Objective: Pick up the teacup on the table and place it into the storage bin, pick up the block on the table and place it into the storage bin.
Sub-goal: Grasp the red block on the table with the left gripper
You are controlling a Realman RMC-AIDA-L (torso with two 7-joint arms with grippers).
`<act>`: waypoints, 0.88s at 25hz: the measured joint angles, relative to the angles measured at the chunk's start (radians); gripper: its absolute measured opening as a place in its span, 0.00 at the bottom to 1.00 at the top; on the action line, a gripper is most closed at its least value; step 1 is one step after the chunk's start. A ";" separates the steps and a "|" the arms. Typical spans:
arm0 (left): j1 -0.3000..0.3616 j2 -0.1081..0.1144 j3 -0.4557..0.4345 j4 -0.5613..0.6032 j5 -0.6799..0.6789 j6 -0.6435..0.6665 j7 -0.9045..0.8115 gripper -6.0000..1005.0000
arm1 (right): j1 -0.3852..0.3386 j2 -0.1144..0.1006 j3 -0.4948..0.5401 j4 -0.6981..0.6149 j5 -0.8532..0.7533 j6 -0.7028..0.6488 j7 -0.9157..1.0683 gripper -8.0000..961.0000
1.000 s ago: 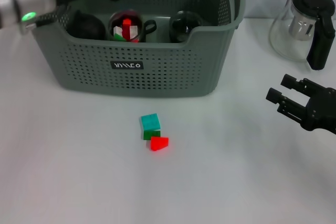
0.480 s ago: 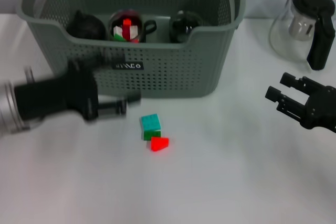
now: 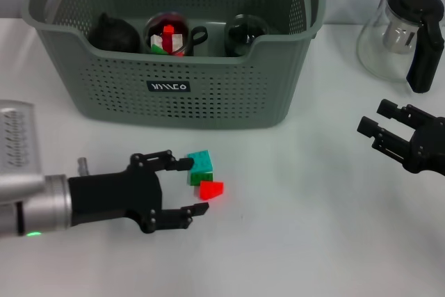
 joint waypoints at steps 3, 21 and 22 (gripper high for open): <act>-0.013 -0.011 0.033 -0.035 0.001 -0.079 0.035 0.77 | -0.002 0.000 0.001 0.002 0.000 0.001 0.000 0.67; -0.050 -0.014 0.149 -0.079 0.017 -0.262 -0.023 0.70 | -0.005 -0.001 0.011 0.002 -0.006 0.002 0.001 0.67; -0.050 -0.015 0.149 -0.080 0.021 -0.268 -0.024 0.70 | -0.005 -0.001 0.011 0.002 -0.006 0.002 0.001 0.67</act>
